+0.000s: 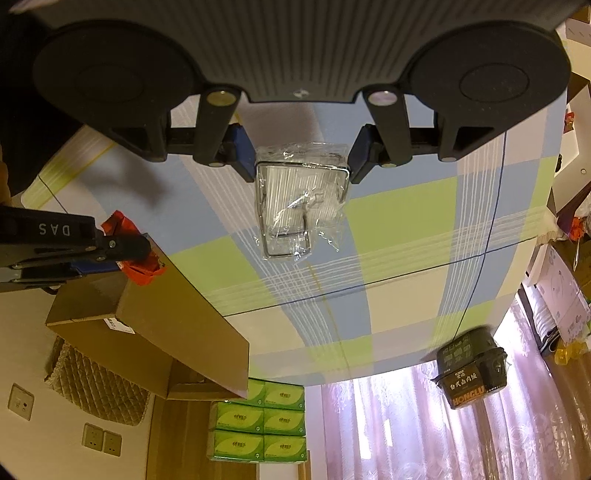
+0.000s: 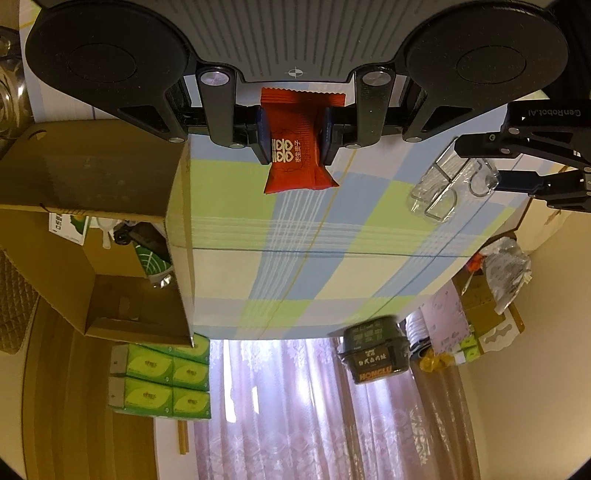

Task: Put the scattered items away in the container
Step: 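Carry the wire rack with the left tool while the right tool carries the red packet to the box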

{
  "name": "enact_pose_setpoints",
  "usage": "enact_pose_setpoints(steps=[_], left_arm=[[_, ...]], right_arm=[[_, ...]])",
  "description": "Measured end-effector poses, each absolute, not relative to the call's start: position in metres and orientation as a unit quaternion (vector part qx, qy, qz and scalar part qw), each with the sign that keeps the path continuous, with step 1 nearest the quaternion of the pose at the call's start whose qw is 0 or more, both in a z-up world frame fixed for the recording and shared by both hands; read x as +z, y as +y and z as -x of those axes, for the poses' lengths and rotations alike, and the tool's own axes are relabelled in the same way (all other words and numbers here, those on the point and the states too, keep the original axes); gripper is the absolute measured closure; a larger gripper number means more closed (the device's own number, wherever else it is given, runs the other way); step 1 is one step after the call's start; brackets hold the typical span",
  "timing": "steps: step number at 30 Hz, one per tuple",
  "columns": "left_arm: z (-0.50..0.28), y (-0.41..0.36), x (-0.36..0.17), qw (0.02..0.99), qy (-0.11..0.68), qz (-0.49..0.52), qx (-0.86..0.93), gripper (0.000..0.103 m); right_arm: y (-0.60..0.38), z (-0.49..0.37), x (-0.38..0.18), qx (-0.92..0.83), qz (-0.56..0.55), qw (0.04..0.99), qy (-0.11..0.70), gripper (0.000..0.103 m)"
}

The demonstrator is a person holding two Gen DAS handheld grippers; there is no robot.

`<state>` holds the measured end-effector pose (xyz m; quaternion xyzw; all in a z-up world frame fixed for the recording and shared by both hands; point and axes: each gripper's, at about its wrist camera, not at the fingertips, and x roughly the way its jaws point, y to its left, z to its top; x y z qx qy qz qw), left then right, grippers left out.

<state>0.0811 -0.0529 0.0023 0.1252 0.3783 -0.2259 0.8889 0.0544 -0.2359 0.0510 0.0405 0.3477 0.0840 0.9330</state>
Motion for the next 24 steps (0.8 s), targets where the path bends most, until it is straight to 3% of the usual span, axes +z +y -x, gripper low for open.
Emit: enact_pose_setpoints(steps=[24], left_arm=[[-0.086, -0.079, 0.010, 0.885, 0.374, -0.138, -0.242, 0.055]], right_arm=[[-0.258, -0.049, 0.067, 0.062, -0.058, 0.942, 0.326, 0.073]])
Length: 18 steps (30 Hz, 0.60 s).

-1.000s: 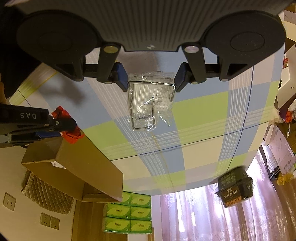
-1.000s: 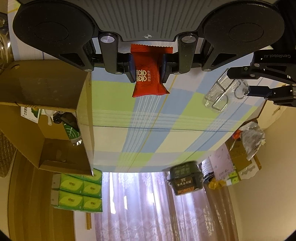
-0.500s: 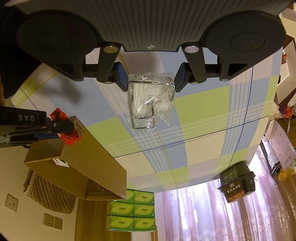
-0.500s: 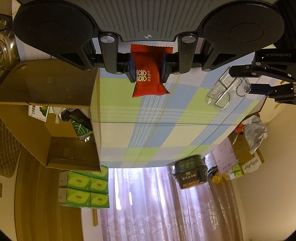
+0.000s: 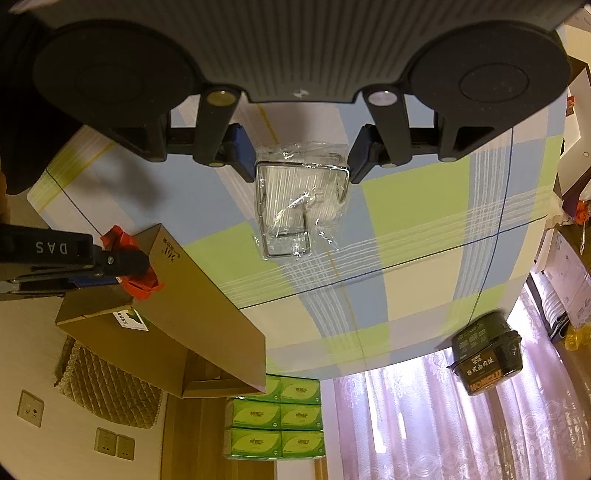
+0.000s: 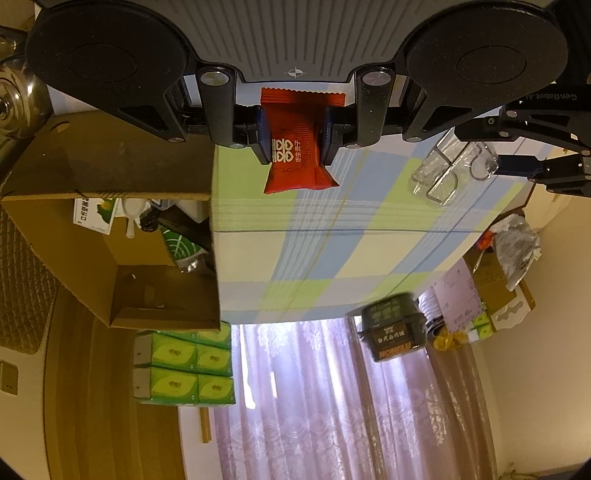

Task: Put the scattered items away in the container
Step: 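Carry the wire rack with the left tool while the right tool carries the red packet to the box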

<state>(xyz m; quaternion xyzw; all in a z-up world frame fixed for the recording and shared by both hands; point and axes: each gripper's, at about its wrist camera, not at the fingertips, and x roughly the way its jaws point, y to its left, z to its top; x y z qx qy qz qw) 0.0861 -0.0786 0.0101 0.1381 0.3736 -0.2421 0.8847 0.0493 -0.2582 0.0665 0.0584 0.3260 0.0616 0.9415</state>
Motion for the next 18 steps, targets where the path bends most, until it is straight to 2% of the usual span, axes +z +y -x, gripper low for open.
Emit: enact_pose_setpoints(steps=[18], left_arm=[[-0.091, -0.093, 0.011, 0.880, 0.377, -0.141, -0.252, 0.055]], right_arm=[[-0.272, -0.047, 0.068, 0.053, -0.074, 0.943, 0.322, 0.073]])
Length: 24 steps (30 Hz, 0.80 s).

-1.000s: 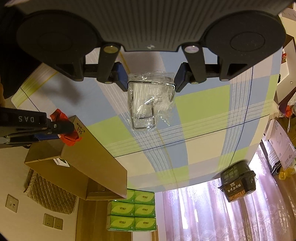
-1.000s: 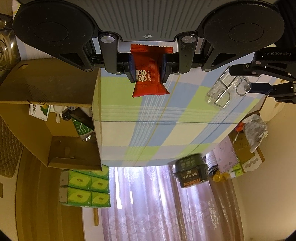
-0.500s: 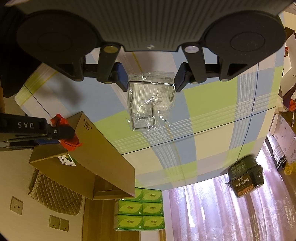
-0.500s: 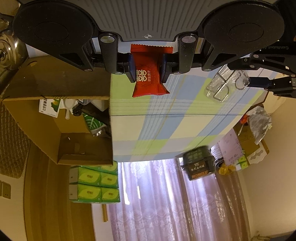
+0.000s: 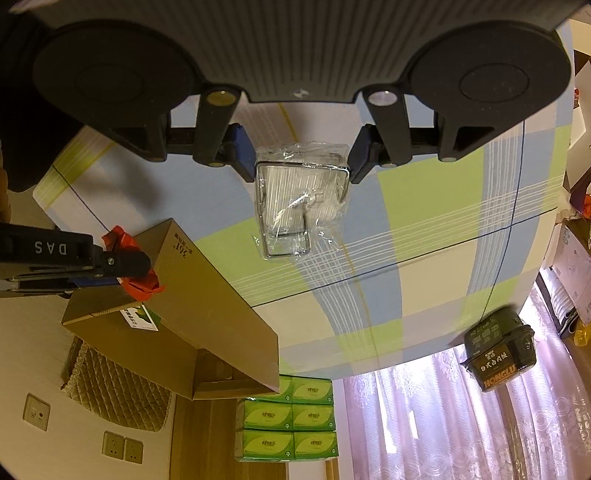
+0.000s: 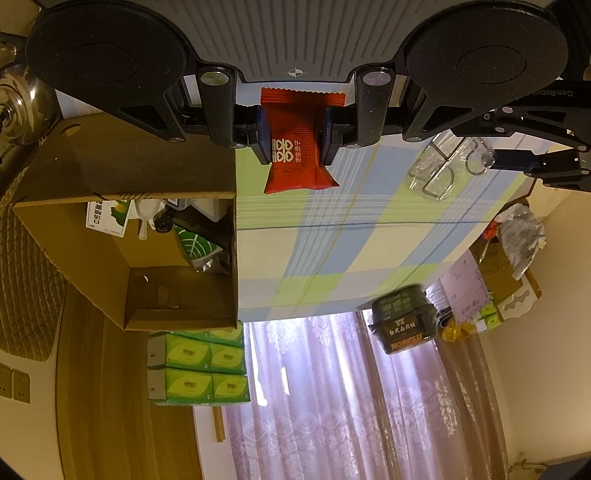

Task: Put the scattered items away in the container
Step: 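Carry the wire rack with the left tool while the right tool carries the red packet to the box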

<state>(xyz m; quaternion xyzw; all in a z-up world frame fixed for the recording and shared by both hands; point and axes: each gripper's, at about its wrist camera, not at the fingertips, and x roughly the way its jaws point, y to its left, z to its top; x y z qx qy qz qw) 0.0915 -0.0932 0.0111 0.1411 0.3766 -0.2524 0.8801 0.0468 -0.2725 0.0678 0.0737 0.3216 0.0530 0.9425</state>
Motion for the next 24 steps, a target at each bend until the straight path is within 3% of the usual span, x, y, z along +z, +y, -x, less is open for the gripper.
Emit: enact_pose_setpoints(steps=[24], left_arm=[[-0.097, -0.128, 0.022, 0.878, 0.366, -0.129, -0.279, 0.055]], right_arm=[[-0.302, -0.037, 0.080, 0.010, -0.092, 0.948, 0.305, 0.073]])
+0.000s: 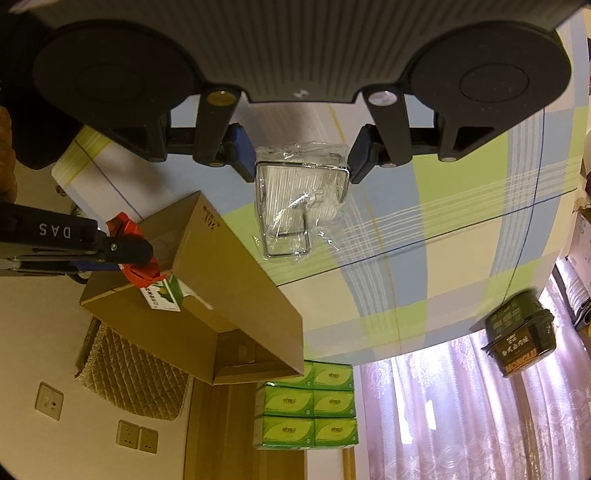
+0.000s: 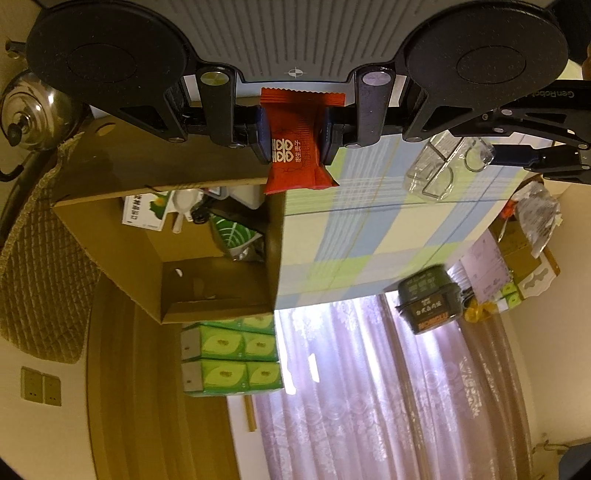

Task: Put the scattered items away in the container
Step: 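Carry the wire rack with the left tool while the right tool carries the red packet to the box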

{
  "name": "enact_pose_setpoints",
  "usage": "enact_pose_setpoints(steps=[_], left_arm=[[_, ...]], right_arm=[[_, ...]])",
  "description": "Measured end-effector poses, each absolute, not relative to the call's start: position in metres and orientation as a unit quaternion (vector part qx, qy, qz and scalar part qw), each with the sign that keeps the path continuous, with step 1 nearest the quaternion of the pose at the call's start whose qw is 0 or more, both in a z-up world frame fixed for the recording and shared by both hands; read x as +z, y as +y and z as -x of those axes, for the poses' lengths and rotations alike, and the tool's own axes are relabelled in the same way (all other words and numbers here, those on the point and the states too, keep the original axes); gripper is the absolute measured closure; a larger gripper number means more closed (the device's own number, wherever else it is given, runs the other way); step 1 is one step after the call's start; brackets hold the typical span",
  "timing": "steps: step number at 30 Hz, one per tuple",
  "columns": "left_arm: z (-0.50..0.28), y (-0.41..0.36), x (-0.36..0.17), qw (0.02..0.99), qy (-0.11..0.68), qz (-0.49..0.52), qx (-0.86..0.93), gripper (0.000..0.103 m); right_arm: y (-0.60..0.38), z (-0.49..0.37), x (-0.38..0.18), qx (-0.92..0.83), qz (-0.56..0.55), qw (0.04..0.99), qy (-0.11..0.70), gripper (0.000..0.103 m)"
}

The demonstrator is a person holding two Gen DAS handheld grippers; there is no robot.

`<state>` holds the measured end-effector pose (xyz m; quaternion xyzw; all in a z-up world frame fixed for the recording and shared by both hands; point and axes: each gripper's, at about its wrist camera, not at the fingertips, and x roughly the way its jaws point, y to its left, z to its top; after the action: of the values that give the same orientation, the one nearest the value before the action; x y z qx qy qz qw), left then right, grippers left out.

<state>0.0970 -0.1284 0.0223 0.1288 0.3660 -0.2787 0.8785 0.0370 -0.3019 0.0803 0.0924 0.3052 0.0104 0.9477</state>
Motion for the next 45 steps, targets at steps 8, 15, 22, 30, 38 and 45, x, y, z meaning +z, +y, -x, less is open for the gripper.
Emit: enact_pose_setpoints(steps=[8, 15, 22, 30, 38, 45], left_arm=[[-0.098, -0.144, 0.025, 0.875, 0.363, -0.129, -0.294, 0.055], [-0.101, -0.160, 0.029, 0.872, 0.357, -0.131, -0.309, 0.055], [-0.105, -0.177, 0.035, 0.869, 0.360, -0.112, -0.321, 0.055], [-0.109, -0.200, 0.044, 0.866, 0.359, -0.100, -0.334, 0.055], [-0.118, -0.221, 0.050, 0.865, 0.355, -0.091, -0.344, 0.055], [-0.132, -0.244, 0.057, 0.865, 0.348, -0.086, -0.351, 0.055]], right_arm=[[-0.317, -0.034, 0.084, -0.009, -0.096, 0.948, 0.303, 0.073], [-0.330, -0.035, 0.088, -0.025, -0.092, 0.948, 0.302, 0.073], [-0.343, -0.036, 0.090, -0.036, -0.090, 0.949, 0.301, 0.073], [-0.359, -0.040, 0.095, -0.044, -0.085, 0.951, 0.294, 0.073], [-0.374, -0.048, 0.099, -0.049, -0.076, 0.952, 0.294, 0.073], [-0.388, -0.062, 0.102, -0.047, -0.066, 0.953, 0.292, 0.073]])
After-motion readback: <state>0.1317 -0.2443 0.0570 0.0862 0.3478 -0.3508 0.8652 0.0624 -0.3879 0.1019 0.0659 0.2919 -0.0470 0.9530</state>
